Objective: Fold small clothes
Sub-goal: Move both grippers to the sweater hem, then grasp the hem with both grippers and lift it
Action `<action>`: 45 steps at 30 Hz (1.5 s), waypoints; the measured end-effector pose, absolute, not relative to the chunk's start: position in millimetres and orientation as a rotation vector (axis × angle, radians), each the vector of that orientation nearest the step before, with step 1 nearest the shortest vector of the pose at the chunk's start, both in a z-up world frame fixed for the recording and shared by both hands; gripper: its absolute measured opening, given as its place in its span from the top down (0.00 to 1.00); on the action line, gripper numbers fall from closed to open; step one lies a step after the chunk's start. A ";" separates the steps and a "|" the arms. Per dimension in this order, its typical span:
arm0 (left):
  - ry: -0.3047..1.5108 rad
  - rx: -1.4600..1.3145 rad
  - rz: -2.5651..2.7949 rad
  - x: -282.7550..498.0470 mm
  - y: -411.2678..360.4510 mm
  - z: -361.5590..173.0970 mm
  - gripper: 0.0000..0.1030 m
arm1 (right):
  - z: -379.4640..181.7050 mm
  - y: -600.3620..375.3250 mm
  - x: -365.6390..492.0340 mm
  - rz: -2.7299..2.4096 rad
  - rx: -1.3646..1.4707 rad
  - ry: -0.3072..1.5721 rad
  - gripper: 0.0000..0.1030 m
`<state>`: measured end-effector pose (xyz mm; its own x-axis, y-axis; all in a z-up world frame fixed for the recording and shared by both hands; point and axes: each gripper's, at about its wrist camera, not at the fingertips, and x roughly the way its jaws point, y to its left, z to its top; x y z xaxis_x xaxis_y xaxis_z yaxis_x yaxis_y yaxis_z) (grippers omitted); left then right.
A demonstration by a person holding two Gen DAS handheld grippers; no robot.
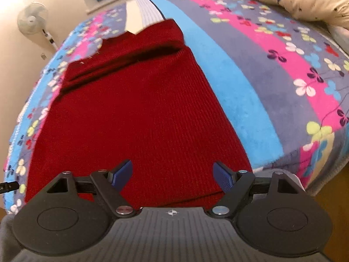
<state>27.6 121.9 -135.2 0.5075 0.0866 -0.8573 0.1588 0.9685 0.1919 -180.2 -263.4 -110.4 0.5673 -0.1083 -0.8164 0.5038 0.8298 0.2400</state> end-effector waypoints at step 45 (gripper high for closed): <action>1.307 -0.013 -0.361 92.5 132.6 -194.7 0.42 | -222.9 -388.5 -161.5 -0.285 0.832 1.003 0.72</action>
<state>92.5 132.6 -194.7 0.2130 -0.2671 -0.9398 0.2528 0.9442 -0.2111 -161.5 -388.5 -222.9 0.5323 0.1512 -0.8329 0.5667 0.6672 0.4834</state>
